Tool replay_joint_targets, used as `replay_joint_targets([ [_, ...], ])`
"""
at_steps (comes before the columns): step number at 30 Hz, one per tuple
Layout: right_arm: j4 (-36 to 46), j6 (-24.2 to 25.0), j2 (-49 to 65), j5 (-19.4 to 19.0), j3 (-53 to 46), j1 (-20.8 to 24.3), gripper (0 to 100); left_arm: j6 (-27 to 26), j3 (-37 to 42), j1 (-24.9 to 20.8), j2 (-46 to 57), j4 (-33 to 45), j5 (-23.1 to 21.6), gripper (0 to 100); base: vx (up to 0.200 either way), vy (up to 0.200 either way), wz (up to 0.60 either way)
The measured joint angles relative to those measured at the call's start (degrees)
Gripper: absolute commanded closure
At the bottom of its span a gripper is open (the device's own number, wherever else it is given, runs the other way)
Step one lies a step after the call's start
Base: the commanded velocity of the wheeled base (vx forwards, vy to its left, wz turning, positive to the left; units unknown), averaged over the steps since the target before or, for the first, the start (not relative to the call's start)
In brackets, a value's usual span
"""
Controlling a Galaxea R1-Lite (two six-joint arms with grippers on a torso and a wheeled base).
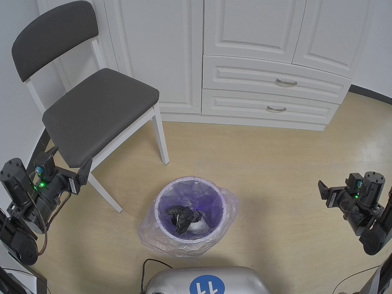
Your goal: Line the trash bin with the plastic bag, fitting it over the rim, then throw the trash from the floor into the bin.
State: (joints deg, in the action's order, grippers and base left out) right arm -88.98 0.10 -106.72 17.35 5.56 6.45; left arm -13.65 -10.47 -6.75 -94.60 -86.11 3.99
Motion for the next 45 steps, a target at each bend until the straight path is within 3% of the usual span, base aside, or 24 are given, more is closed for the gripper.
replay_joint_targets([
  [4,0.0,3.7,3.0,1.2,-2.8,0.0,0,3.8,1.9,0.2,-4.3,-1.7,0.0,0,0.000,0.000,0.00],
  [9,0.0,8.5,7.4,7.3,-4.3,0.1,0,7.6,4.1,0.7,-4.7,-1.7,0.0,0,0.000,0.000,0.00],
  [13,0.0,9.8,11.5,10.2,-4.5,0.3,0,8.2,5.8,1.1,-2.5,-1.7,0.0,0,0.000,0.000,0.00],
  [18,0.4,10.0,17.3,11.0,-4.5,0.5,0,8.8,8.1,1.5,0.9,-1.6,0.0,0,0.000,0.000,0.00],
  [28,21.2,10.3,33.9,10.9,-4.6,0.8,0,10.7,9.4,2.8,6.5,-0.8,0.1,0,0.000,0.000,0.00],
  [37,42.2,9.9,54.6,8.1,-4.6,0.8,0,11.4,9.5,3.3,10.0,1.8,0.1,0,0.000,0.000,0.00],
  [45,53.1,9.8,70.7,6.9,-4.6,0.3,0,14.1,9.5,3.4,17.3,11.2,-0.1,0,0.000,0.000,0.00],
])
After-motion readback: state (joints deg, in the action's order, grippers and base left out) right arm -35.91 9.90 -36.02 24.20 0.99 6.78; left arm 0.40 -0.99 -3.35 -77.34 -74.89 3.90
